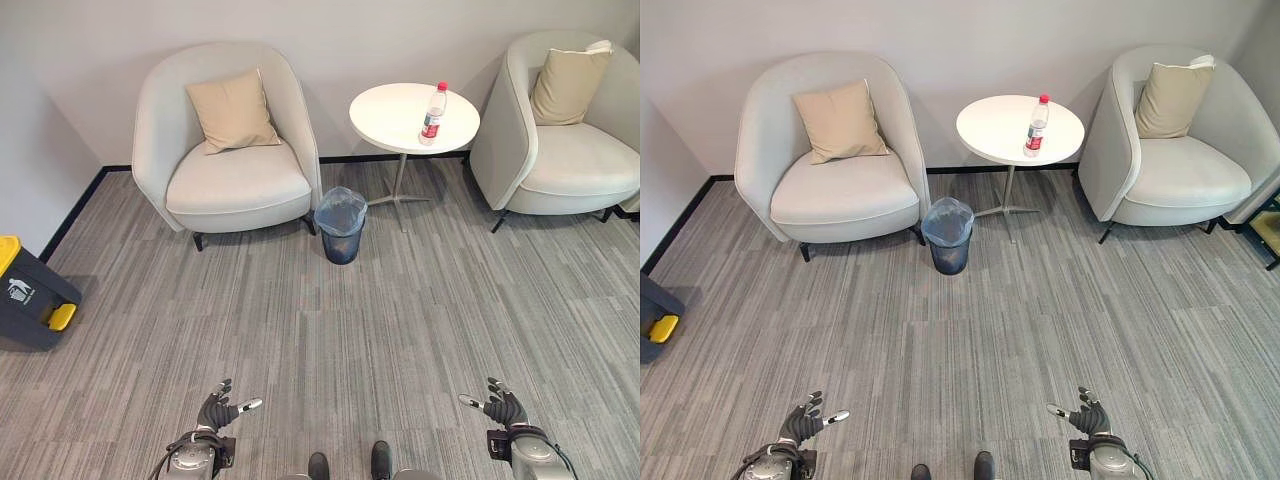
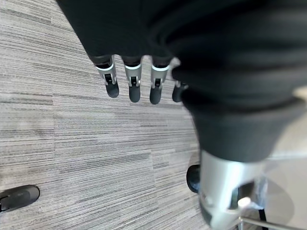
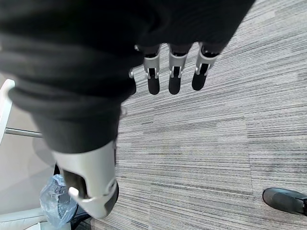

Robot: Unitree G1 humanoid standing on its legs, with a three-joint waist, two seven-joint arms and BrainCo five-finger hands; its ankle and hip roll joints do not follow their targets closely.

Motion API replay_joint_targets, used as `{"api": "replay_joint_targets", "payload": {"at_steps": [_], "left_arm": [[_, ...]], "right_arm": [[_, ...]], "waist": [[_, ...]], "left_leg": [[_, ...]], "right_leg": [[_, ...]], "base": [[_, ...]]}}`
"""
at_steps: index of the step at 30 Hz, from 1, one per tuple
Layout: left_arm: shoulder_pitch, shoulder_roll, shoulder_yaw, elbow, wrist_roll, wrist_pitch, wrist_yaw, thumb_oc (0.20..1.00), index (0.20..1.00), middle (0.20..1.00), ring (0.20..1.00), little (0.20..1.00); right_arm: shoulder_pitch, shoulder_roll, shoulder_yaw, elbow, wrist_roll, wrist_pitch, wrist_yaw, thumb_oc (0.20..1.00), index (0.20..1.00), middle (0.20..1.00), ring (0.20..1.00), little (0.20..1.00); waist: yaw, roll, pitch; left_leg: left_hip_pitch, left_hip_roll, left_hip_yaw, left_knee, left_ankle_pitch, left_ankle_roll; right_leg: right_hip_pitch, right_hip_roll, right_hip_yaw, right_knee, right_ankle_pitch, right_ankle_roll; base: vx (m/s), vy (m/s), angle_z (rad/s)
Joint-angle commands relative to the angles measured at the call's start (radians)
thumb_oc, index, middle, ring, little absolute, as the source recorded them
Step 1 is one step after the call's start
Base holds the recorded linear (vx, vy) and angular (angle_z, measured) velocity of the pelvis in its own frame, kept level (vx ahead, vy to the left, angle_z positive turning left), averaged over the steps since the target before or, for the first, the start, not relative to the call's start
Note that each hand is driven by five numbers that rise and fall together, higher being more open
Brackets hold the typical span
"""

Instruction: Gather garbage on tea table into small bin, then transfer packed bag to large trash can.

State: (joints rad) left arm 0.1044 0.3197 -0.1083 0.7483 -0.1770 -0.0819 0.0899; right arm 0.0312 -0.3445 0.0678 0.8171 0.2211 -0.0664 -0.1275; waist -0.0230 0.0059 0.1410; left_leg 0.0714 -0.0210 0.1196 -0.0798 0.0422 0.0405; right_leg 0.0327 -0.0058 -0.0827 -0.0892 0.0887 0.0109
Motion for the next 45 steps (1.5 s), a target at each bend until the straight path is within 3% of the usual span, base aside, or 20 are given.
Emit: {"api": "replay_joint_targets", "payload": {"at_steps": [1, 13, 17, 18, 19, 23, 26, 29, 32, 33, 34, 37, 41, 45], "left_arm": [[-0.040, 0.031, 0.013, 0.024, -0.031, -0.032, 0.026, 1.000, 1.000, 1.000, 1.000, 1.000], [-0.036, 0.051, -0.008, -0.016, -0.019, -0.031, 0.022, 1.000, 1.000, 1.000, 1.000, 1.000], [-0.047, 0.060, -0.009, -0.037, -0.019, -0.033, 0.022, 1.000, 1.000, 1.000, 1.000, 1.000], [-0.050, 0.061, -0.005, -0.036, -0.018, -0.036, 0.028, 1.000, 1.000, 1.000, 1.000, 1.000], [-0.049, 0.054, -0.006, -0.034, -0.024, -0.037, 0.031, 1.000, 1.000, 1.000, 1.000, 1.000], [-0.059, 0.040, -0.007, -0.015, -0.028, -0.040, 0.040, 1.000, 1.000, 1.000, 1.000, 1.000], [-0.043, 0.031, -0.008, -0.018, -0.015, -0.041, 0.035, 1.000, 1.000, 1.000, 1.000, 1.000], [-0.048, 0.011, -0.021, -0.010, -0.029, -0.033, 0.025, 1.000, 1.000, 1.000, 1.000, 1.000], [-0.060, 0.008, -0.043, -0.011, -0.029, -0.029, 0.010, 1.000, 1.000, 1.000, 1.000, 1.000], [-0.082, 0.005, -0.064, -0.012, -0.028, -0.031, 0.017, 1.000, 1.000, 1.000, 1.000, 1.000], [-0.082, 0.006, -0.064, -0.012, -0.028, -0.031, 0.017, 1.000, 1.000, 1.000, 1.000, 1.000], [-0.075, 0.009, -0.073, -0.056, -0.032, -0.036, 0.014, 1.000, 1.000, 1.000, 1.000, 1.000], [-0.066, 0.009, -0.073, -0.062, -0.027, -0.031, 0.016, 1.000, 1.000, 1.000, 1.000, 1.000], [-0.035, 0.017, -0.056, -0.076, -0.017, -0.025, 0.014, 1.000, 1.000, 1.000, 1.000, 1.000]], "right_arm": [[-0.057, 0.006, 0.003, 0.014, 0.056, -0.040, -0.022, 1.000, 1.000, 1.000, 1.000, 1.000], [-0.074, -0.014, -0.004, 0.001, 0.055, -0.017, -0.033, 1.000, 1.000, 1.000, 1.000, 1.000], [-0.098, -0.018, 0.009, -0.020, 0.046, -0.016, -0.033, 1.000, 1.000, 1.000, 1.000, 1.000], [-0.103, -0.020, 0.015, -0.039, 0.043, -0.017, -0.032, 1.000, 1.000, 1.000, 1.000, 1.000], [-0.116, -0.026, 0.032, -0.059, 0.029, -0.016, -0.027, 1.000, 1.000, 1.000, 1.000, 1.000], [-0.109, -0.037, 0.046, -0.084, 0.009, -0.016, -0.029, 1.000, 1.000, 1.000, 1.000, 1.000], [-0.074, -0.037, 0.040, -0.100, 0.005, -0.026, -0.023, 1.000, 1.000, 1.000, 1.000, 1.000], [-0.059, -0.045, 0.031, -0.106, 0.013, -0.039, -0.023, 1.000, 1.000, 1.000, 1.000, 1.000], [-0.065, -0.057, 0.032, -0.097, 0.024, -0.039, -0.027, 1.000, 1.000, 1.000, 1.000, 1.000], [-0.086, -0.066, 0.036, -0.080, 0.035, -0.036, -0.033, 1.000, 1.000, 1.000, 1.000, 1.000], [-0.086, -0.066, 0.036, -0.080, 0.035, -0.036, -0.033, 1.000, 1.000, 1.000, 1.000, 1.000], [-0.083, -0.072, 0.035, -0.080, 0.042, -0.034, -0.032, 1.000, 1.000, 1.000, 1.000, 1.000], [-0.072, -0.056, 0.036, -0.051, 0.040, -0.029, -0.046, 1.000, 1.000, 1.000, 1.000, 1.000], [-0.054, -0.041, 0.035, -0.051, 0.017, -0.018, -0.039, 1.000, 1.000, 1.000, 1.000, 1.000]], "waist": [[-0.015, -0.038, -0.033], [-0.010, -0.045, 0.008], [-0.008, -0.040, 0.037], [-0.007, -0.037, 0.048], [-0.007, -0.035, 0.062], [-0.028, -0.022, 0.088], [-0.039, -0.016, 0.067], [-0.050, 0.009, 0.056], [-0.052, 0.005, 0.061], [-0.033, -0.007, 0.083], [-0.034, -0.009, 0.081], [-0.012, -0.021, 0.084], [0.032, -0.016, 0.085], [0.062, -0.020, 0.069]], "left_leg": [[-0.012, 0.033, -0.040, 0.030, -0.106, -0.078], [-0.131, 0.000, -0.032, 0.183, -0.172, -0.044], [-0.131, -0.009, -0.017, 0.207, -0.208, -0.017], [-0.116, -0.006, -0.003, 0.204, -0.221, -0.014], [-0.056, -0.009, 0.016, 0.176, -0.240, -0.017], [0.026, -0.009, -0.004, 0.160, -0.270, -0.036], [0.068, 0.012, -0.028, 0.158, -0.288, -0.060], [0.031, 0.084, -0.043, 0.272, -0.161, -0.134], [-0.046, 0.126, -0.030, 0.444, -0.071, -0.148], [-0.133, 0.108, -0.023, 0.480, -0.098, -0.124], [-0.137, 0.105, -0.023, 0.478, -0.094, -0.124], [-0.211, 0.070, -0.007, 0.367, -0.152, -0.107], [-0.341, 0.061, -0.010, 0.132, 0.018, -0.136], [-0.355, 0.077, 0.019, 0.076, 0.074, -0.129]], "right_leg": [[0.036, -0.085, 0.005, 0.044, -0.150, 0.099], [-0.066, -0.112, 0.065, 0.124, -0.141, 0.122], [-0.157, -0.114, 0.079, 0.275, -0.149, 0.148], [-0.193, -0.124, 0.048, 0.323, -0.147, 0.154], [-0.233, -0.139, -0.031, 0.263, -0.111, 0.145], [-0.306, -0.150, -0.091, 0.182, -0.060, 0.147], [-0.295, -0.138, -0.080, 0.205, -0.068, 0.124], [-0.248, -0.091, -0.102, 0.208, -0.113, 0.074], [-0.187, -0.067, -0.112, 0.175, -0.151, 0.034], [-0.132, -0.064, -0.100, 0.140, -0.171, 0.028], [-0.135, -0.066, -0.100, 0.139, -0.169, 0.028], [-0.091, -0.071, -0.097, 0.102, -0.183, 0.045], [0.005, -0.028, -0.077, 0.073, -0.225, 0.049], [0.121, -0.015, -0.016, 0.084, -0.285, 0.053]], "base": [[0.00, 0.000, 0.00], [0.00, 0.069, -0.18], [0.08, 0.138, -0.50], [0.29, -0.004, -0.64], [0.33, -0.064, -0.81], [0.37, -0.172, -0.28], [0.41, -0.279, 0.45], [0.27, -0.347, 0.58], [0.24, -0.319, -0.07], [0.20, -0.224, -0.31], [0.24, -0.191, -0.21], [0.22, -0.056, -0.26], [0.37, -0.011, -0.21], [0.54, 0.142, -0.50]]}}
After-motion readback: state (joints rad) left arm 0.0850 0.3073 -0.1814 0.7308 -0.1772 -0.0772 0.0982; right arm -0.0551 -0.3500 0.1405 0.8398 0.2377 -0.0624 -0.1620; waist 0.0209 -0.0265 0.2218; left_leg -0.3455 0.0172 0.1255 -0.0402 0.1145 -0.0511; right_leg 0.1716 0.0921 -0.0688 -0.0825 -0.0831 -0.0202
